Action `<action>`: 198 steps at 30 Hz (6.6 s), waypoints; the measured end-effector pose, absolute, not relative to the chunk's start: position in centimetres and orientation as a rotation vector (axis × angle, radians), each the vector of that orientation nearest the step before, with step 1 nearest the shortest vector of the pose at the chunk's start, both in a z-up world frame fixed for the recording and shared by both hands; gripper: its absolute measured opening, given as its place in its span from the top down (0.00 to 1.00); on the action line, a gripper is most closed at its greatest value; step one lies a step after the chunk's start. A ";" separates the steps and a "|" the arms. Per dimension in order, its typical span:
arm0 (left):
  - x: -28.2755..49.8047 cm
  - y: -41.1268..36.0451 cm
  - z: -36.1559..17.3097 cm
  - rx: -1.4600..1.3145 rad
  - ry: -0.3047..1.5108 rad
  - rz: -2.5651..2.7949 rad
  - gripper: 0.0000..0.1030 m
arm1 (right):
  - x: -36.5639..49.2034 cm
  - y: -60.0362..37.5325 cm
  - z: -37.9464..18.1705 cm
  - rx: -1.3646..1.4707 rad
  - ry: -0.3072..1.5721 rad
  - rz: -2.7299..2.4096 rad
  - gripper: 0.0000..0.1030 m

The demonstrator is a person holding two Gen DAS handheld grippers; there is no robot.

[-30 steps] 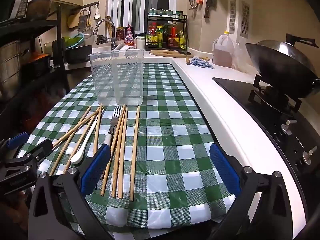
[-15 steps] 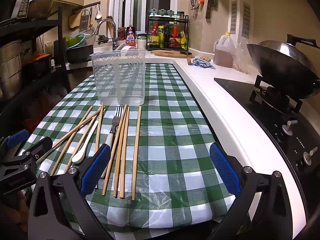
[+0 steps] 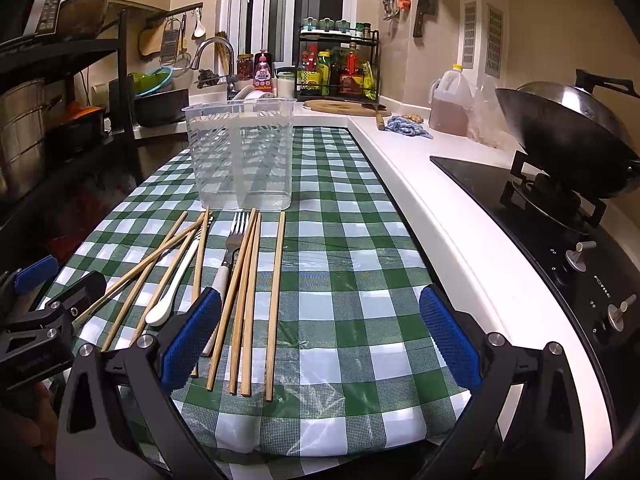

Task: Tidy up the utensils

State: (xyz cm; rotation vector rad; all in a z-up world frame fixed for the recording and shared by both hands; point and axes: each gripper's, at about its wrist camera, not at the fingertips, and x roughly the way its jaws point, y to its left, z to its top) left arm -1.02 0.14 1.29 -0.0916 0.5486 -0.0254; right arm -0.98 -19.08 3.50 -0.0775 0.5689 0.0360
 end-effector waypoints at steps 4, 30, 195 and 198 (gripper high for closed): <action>-1.0 0.1 1.3 -0.092 0.549 -0.025 0.10 | -1.0 -19.1 3.5 -0.078 0.569 0.035 0.06; -1.2 -0.8 1.3 -0.064 0.534 -0.041 0.13 | -1.3 -18.4 4.0 -0.079 0.543 0.047 0.06; 21.5 4.0 22.0 -0.175 0.479 -0.239 0.94 | 18.8 -16.3 23.9 0.049 0.526 0.279 0.95; 22.6 3.2 19.6 -0.166 0.529 -0.254 0.94 | 19.9 -15.8 21.7 0.039 0.575 0.286 0.95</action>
